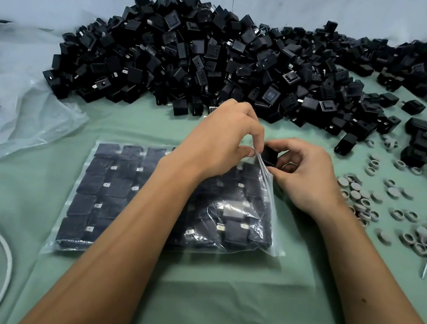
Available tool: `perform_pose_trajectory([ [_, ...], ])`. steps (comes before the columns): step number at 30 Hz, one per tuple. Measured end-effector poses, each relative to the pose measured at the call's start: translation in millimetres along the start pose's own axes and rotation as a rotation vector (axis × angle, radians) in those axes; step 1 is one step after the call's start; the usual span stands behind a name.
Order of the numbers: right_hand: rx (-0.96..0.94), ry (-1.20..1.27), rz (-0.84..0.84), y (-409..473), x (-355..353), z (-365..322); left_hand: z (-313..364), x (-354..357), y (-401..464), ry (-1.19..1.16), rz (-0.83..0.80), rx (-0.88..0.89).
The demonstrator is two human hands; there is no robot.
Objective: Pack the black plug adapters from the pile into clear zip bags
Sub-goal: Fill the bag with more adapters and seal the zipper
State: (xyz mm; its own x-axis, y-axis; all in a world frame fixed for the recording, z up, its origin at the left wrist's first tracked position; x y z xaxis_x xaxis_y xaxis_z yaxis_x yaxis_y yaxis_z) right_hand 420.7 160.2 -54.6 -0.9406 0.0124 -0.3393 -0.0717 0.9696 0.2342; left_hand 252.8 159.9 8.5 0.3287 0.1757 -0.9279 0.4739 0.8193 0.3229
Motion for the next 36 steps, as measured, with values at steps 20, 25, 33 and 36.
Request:
perform_pose_trajectory([
  [20,-0.111,-0.016,-0.089,0,5,-6,0,7,1,0.114,0.023,-0.048],
  [25,-0.087,0.003,-0.085,0,-3,-4,-2,9,1,0.093,0.012,-0.069],
  [33,-0.142,-0.051,-0.061,-2,4,-14,0,6,2,0.077,0.039,-0.035],
  [36,-0.162,-0.117,-0.053,-4,4,-19,2,7,2,0.082,0.047,-0.03],
])
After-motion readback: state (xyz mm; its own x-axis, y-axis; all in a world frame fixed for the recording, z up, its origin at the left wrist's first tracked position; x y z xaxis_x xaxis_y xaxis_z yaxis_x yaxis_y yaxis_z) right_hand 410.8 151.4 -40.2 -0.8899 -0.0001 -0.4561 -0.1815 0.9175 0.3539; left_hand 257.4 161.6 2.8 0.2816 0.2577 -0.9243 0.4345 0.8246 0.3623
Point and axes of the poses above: each hand's wrist, its own y-axis towards the middle knuckle, its own x-axis out of the palm, z = x × y, the point moved 6 cm from there along y, towards the middle knuckle, and after that the axes turned 12 degrees about y, right-handed, at the moved point
